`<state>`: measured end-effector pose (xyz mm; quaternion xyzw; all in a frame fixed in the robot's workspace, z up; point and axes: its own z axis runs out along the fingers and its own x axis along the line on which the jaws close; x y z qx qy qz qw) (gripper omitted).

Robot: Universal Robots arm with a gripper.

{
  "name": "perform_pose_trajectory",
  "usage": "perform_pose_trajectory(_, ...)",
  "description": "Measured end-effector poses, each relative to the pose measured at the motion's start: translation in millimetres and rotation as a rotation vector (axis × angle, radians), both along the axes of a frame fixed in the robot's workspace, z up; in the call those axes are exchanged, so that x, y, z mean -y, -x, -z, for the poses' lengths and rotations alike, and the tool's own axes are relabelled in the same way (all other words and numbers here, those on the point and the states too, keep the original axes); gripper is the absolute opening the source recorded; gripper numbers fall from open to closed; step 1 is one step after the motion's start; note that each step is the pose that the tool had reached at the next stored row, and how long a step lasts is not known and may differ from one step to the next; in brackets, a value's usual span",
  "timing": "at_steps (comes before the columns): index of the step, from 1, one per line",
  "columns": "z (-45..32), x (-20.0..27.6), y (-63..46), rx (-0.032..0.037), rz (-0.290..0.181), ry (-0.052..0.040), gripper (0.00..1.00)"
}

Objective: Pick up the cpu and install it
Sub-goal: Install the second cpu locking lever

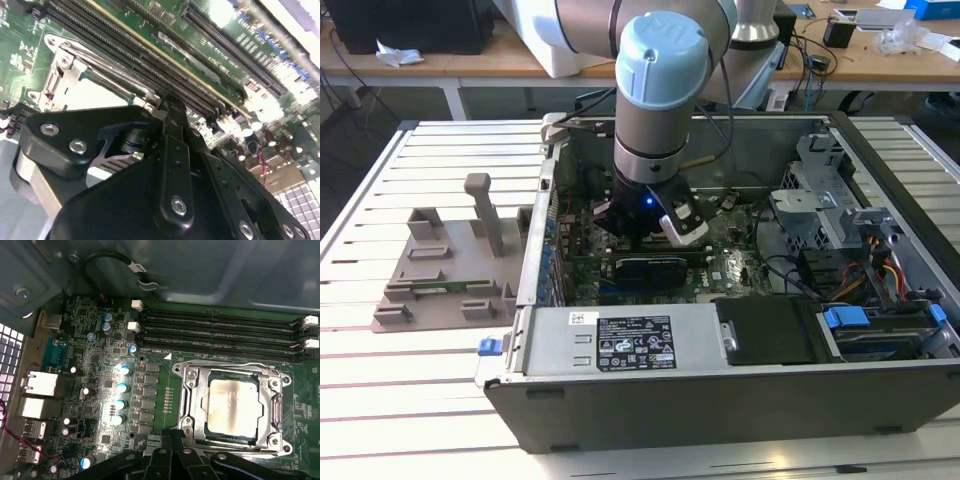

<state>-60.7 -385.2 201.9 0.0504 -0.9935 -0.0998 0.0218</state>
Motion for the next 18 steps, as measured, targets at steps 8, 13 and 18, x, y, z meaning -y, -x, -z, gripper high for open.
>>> perform_pose_trajectory(8,-6.9,-23.8,-28.1,-0.0064,0.000,0.0424,0.11)
perform_pose_trajectory(13,-6.5,-38.6,-51.5,-0.0093,0.000,0.1137,0.11)
perform_pose_trajectory(18,-21.1,-58.3,-54.0,-0.0095,0.000,0.1791,0.11)
